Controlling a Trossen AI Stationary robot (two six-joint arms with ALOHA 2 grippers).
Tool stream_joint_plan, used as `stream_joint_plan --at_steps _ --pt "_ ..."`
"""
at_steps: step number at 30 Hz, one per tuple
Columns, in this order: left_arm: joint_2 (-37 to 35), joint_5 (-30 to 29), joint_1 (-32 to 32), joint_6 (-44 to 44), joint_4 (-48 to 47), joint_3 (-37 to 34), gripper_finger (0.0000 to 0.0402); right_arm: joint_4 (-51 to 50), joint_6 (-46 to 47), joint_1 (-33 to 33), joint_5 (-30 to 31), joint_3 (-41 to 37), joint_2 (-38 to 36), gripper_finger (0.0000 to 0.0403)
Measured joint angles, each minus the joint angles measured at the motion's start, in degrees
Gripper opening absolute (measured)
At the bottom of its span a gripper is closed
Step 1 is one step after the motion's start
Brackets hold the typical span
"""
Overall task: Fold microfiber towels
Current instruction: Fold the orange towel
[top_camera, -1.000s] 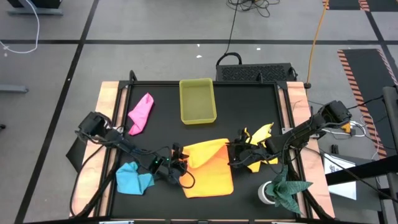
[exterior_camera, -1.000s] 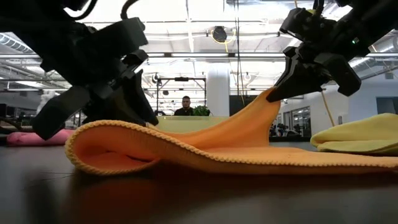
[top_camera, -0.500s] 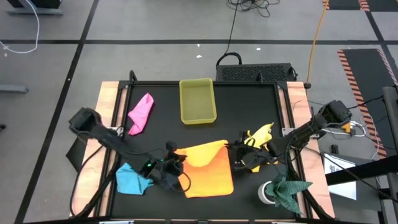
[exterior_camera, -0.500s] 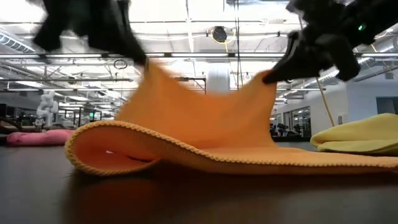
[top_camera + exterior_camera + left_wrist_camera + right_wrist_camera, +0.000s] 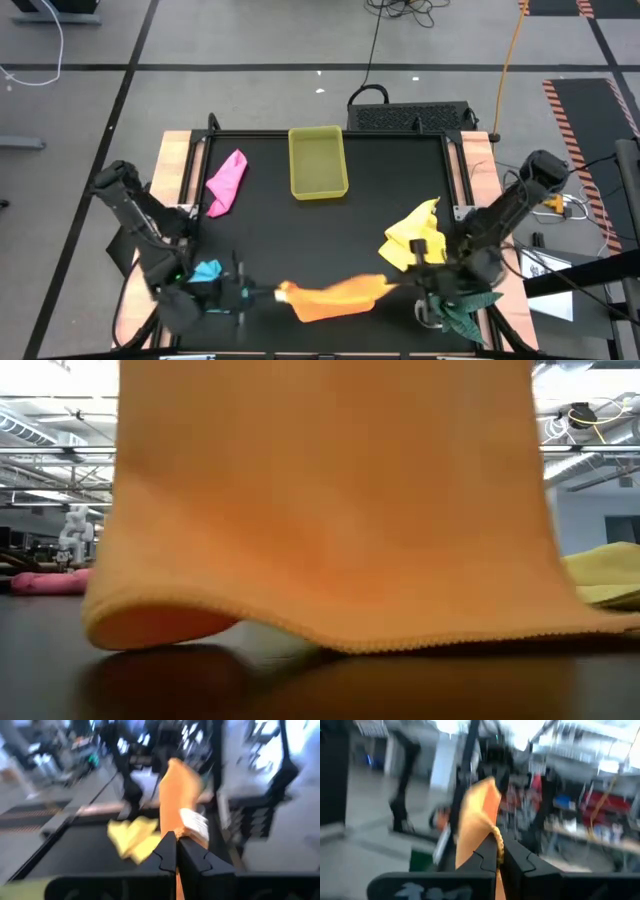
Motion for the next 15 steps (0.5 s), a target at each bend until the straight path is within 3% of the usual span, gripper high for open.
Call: stream_joint_plan --at_steps 3,7,10,13,15 --pt "0.07 -1.16 -1.66 5.85 5.71 0.00 0.0003 6.94 -2.96 1.96 0.03 0.01 0.10 0.0000" --pt "0.07 -12.10 -1.35 6.78 3.10 0.00 0.0005 7.84 -4.02 1.80 1.87 0.15 -1.24 0.0000" --pt "0.07 -18.05 0.76 1.96 -5.12 0.00 0.0003 5.47 -5.27 -0.24 10.29 0.15 -2.10 0.0000" --pt "0.07 -18.54 3.39 -4.86 -12.35 -0.01 0.0005 2.06 -6.63 -3.13 19.73 0.13 -2.21 0.0000" --pt "0.09 -16.52 4.65 -7.32 -13.62 -0.07 0.0004 -0.11 -6.52 -4.80 20.88 0.13 -2.21 0.0000"
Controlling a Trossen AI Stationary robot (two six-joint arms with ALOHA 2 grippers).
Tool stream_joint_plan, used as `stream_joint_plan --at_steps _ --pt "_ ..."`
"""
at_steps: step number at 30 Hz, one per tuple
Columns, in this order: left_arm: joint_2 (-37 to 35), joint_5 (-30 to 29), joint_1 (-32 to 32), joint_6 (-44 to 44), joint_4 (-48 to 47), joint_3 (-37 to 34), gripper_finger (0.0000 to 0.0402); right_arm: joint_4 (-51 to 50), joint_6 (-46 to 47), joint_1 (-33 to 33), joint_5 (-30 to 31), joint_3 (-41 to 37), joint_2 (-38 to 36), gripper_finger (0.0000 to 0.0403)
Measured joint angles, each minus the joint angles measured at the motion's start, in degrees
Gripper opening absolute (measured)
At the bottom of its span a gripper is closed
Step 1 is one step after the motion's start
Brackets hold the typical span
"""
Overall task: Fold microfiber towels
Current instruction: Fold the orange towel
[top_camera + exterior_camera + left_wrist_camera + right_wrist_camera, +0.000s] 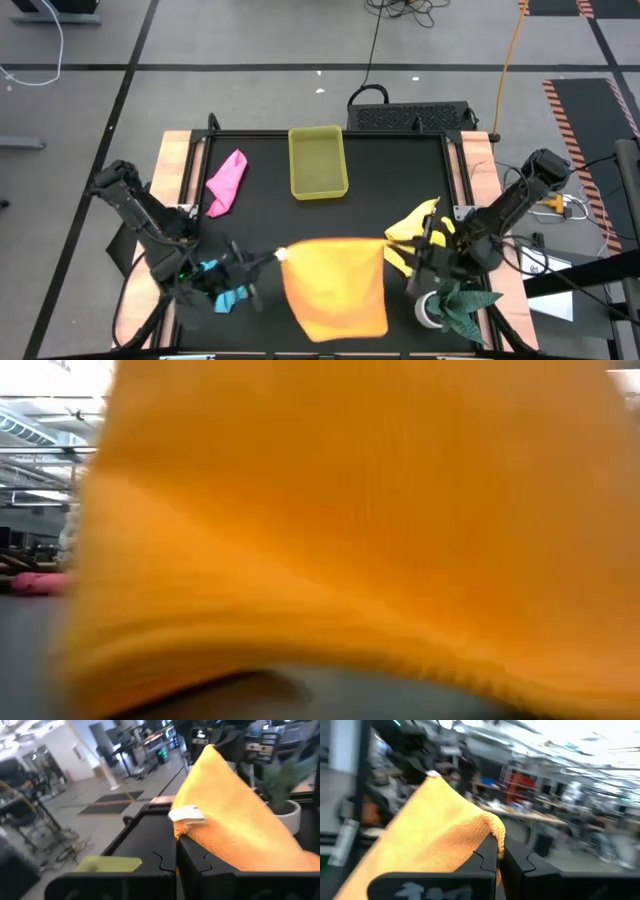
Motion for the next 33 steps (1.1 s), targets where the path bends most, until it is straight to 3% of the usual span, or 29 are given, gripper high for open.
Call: stream_joint_plan --at_steps 2,4,9,10,12,14,16,19,22,24,27,33 --pt "0.00 7.14 0.77 0.39 2.81 0.00 0.0003 -0.37 1.18 -0.38 -4.96 -0.02 0.02 0.0000" --pt "0.00 15.32 0.52 2.97 8.49 0.00 0.0005 -0.18 3.50 0.26 -14.74 -0.02 -0.33 0.0000" --pt "0.00 34.84 -2.51 13.54 25.31 0.00 0.0003 5.33 14.42 1.24 -50.35 -0.02 -0.66 0.0000" --pt "0.00 36.33 -3.14 15.39 28.01 0.00 0.0003 7.99 16.73 1.22 -56.14 -0.02 -0.32 0.0000" --pt "0.02 36.38 -3.93 19.31 32.14 0.00 0.0007 13.02 19.02 1.15 -59.91 0.00 0.54 0.0000" --pt "0.02 32.75 -4.60 23.38 34.42 0.00 0.0009 15.33 18.20 1.15 -57.85 0.00 0.72 0.0000" --pt "0.02 27.06 -4.79 25.88 34.43 0.00 0.0005 15.25 16.02 1.12 -52.04 0.00 0.30 0.0000" --pt "0.00 13.89 -4.21 26.65 30.62 0.00 0.0005 13.24 11.70 -0.12 -40.62 0.02 -0.02 0.0000" --pt "0.00 2.05 -2.06 22.75 20.73 0.00 0.0009 8.96 7.08 -1.77 -28.69 0.02 0.09 0.0000" --pt "0.02 -2.17 -0.35 16.83 11.41 0.00 0.0005 5.64 4.58 -3.29 -20.88 0.02 0.04 0.0000" --pt "0.02 -2.09 2.50 5.97 -3.20 0.00 0.0004 -1.86 3.97 -6.26 -12.43 0.02 0.05 0.0000" --pt "0.92 4.03 8.51 -16.71 -24.03 -0.10 0.0003 -15.62 10.47 -11.92 -7.77 0.00 0.11 0.0000"
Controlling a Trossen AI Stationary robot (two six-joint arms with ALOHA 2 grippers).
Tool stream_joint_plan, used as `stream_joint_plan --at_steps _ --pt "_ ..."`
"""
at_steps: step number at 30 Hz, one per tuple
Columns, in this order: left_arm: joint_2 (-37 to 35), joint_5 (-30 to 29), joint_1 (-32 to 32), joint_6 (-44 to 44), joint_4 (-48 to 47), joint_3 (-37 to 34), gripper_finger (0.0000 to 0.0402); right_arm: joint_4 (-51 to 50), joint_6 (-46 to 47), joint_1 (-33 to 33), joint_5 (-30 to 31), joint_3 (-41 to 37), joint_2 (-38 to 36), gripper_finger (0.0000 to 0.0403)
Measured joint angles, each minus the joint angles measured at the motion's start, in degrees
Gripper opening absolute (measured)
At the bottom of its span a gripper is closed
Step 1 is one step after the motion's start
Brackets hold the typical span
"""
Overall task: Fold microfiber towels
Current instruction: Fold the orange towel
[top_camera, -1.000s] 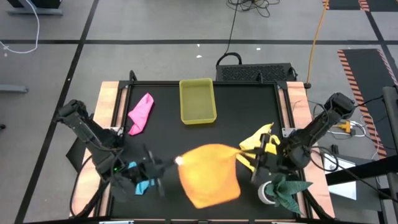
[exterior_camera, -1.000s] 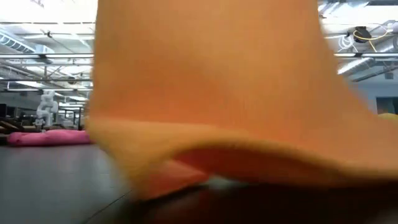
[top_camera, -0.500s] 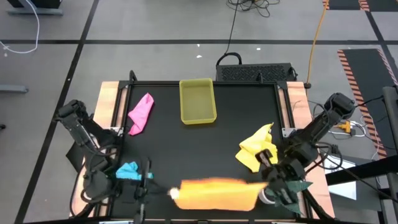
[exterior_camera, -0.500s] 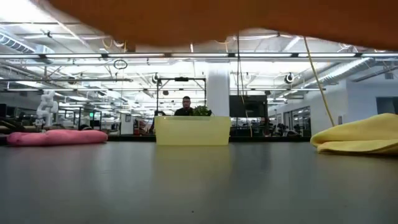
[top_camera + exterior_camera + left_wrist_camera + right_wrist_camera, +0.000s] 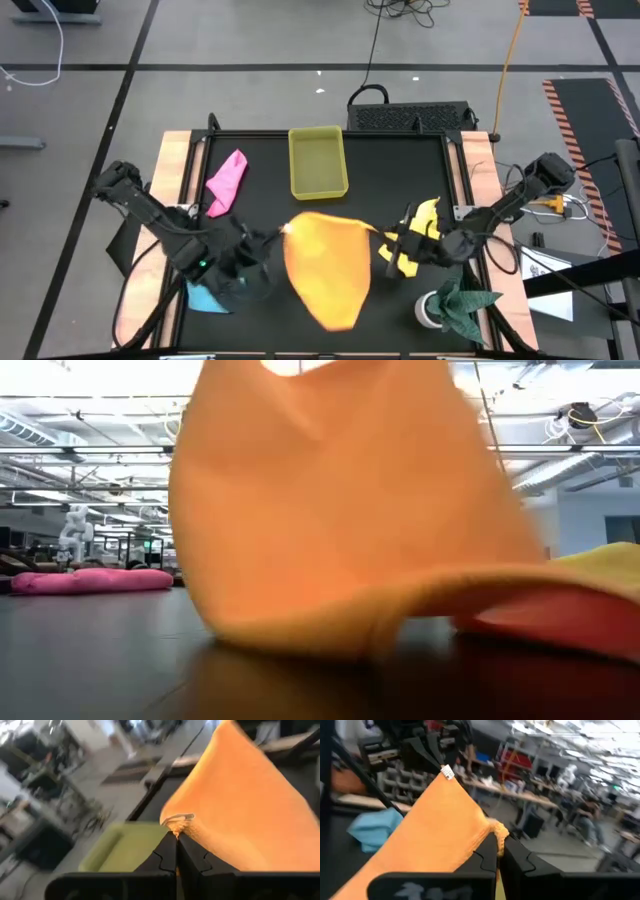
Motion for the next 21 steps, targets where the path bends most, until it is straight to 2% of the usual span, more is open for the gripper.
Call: stream_joint_plan --at_steps 2,5,7,10,12,13,14,16,19,21 --pt "-0.05 2.68 -0.03 -0.72 1.03 0.00 0.0006 -0.14 0.31 -0.07 -0.37 0.00 -0.01 0.0000" --pt "-0.07 10.31 -1.84 3.45 7.78 0.01 0.0007 0.42 0.30 2.09 -9.18 0.00 -0.62 0.0000" --pt "-0.07 16.21 -3.62 8.22 14.88 0.01 0.0004 2.48 2.13 3.76 -19.37 -0.02 -1.07 0.0000" --pt "-0.09 25.18 -7.00 15.06 26.49 0.01 0.0006 8.50 6.39 5.84 -39.25 -0.01 -1.21 0.0000" --pt "-0.09 28.69 -9.31 20.47 33.90 0.01 0.0009 14.11 9.05 6.58 -51.71 0.00 -0.79 0.0000" --pt "-0.11 29.26 -10.38 23.35 37.31 0.02 0.0008 17.29 10.26 6.88 -55.92 0.00 -0.45 0.0000" --pt "-0.11 29.30 -11.42 26.07 40.13 0.03 0.0006 19.79 11.31 7.36 -57.74 0.00 -0.21 0.0000" --pt "-0.11 27.64 -13.01 30.77 44.23 0.03 0.0003 23.31 12.18 8.05 -56.26 0.00 -0.15 0.0000" --pt "-0.46 19.99 -14.23 34.53 45.21 0.03 0.0006 24.14 9.97 8.04 -47.42 0.00 -0.70 0.0000" --pt "-0.81 13.41 -13.99 34.44 42.06 0.08 0.0004 22.70 7.11 7.49 -40.57 0.00 -1.28 0.0000"
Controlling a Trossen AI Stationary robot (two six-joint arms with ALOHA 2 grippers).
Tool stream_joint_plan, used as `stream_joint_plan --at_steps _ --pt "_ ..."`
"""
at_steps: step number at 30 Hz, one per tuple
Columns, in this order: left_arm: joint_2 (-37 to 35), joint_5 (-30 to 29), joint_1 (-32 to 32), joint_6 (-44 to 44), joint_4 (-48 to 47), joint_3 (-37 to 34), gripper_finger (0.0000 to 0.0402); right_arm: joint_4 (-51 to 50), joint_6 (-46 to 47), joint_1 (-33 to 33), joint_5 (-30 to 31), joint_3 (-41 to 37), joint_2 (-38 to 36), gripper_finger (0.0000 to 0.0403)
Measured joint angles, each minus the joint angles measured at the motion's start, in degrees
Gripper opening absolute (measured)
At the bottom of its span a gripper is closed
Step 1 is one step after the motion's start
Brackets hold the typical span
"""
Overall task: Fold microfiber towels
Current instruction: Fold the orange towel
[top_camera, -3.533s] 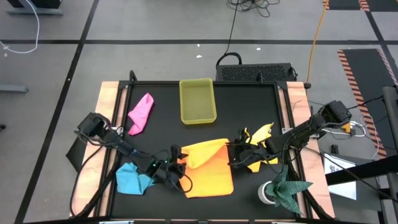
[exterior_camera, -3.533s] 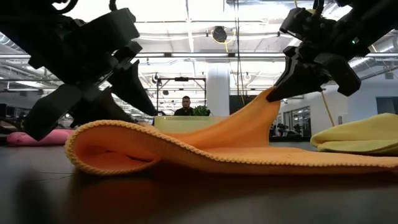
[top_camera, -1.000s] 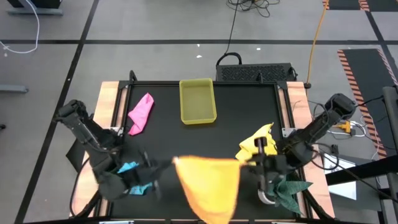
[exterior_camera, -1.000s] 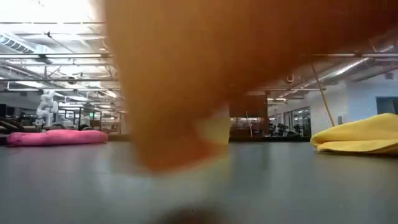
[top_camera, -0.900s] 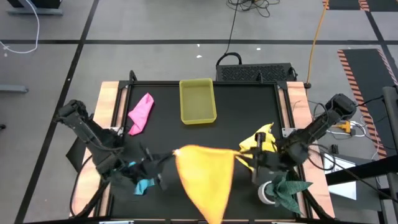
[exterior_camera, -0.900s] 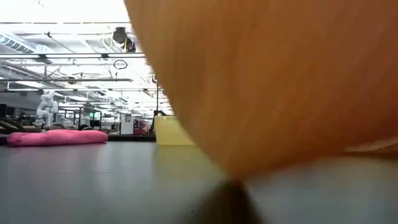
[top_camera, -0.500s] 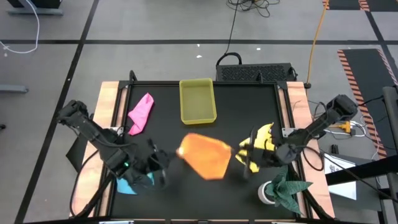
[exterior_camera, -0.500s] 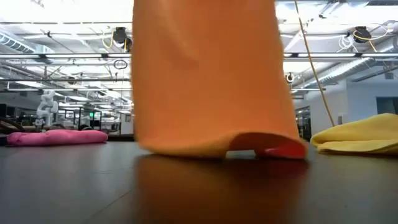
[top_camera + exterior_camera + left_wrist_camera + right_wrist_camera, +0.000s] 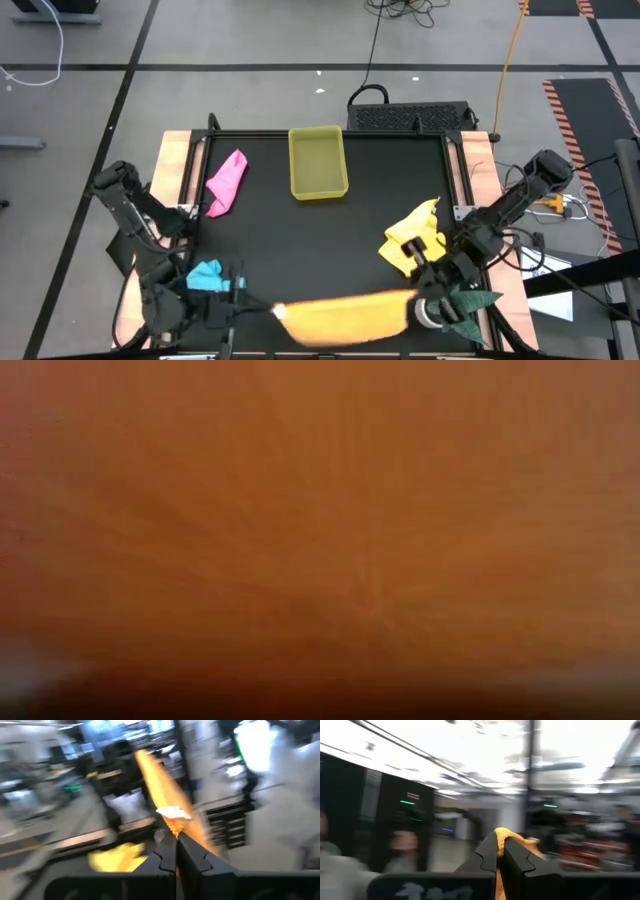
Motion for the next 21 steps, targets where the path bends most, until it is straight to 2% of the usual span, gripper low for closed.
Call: stream_joint_plan --at_steps 3,6,9,12,15,21 --pt "-0.13 -9.15 2.14 -5.73 -10.45 0.00 0.0005 -4.63 -4.69 -1.62 11.27 0.00 -0.20 0.0000" --pt "-0.13 -10.58 5.27 -14.44 -23.58 0.00 0.0004 -11.29 -7.50 -3.86 22.07 0.00 -0.18 0.0000" --pt "-0.11 -11.26 8.90 -25.26 -34.61 -0.54 0.0004 -19.20 -6.32 -7.34 28.99 0.00 0.16 0.0000" --pt "-0.11 -12.65 12.95 -30.86 -40.65 -2.94 0.0005 -26.18 -4.15 -10.81 32.44 -0.02 0.26 0.0000" --pt "-0.11 -13.48 16.58 -31.87 -41.54 -6.38 0.0003 -32.43 -2.09 -14.16 35.06 -0.08 0.23 0.0000" --pt "-0.02 -15.98 21.00 -31.40 -40.88 -9.32 0.0003 -33.36 0.01 -18.59 35.71 -1.86 0.23 0.0000"
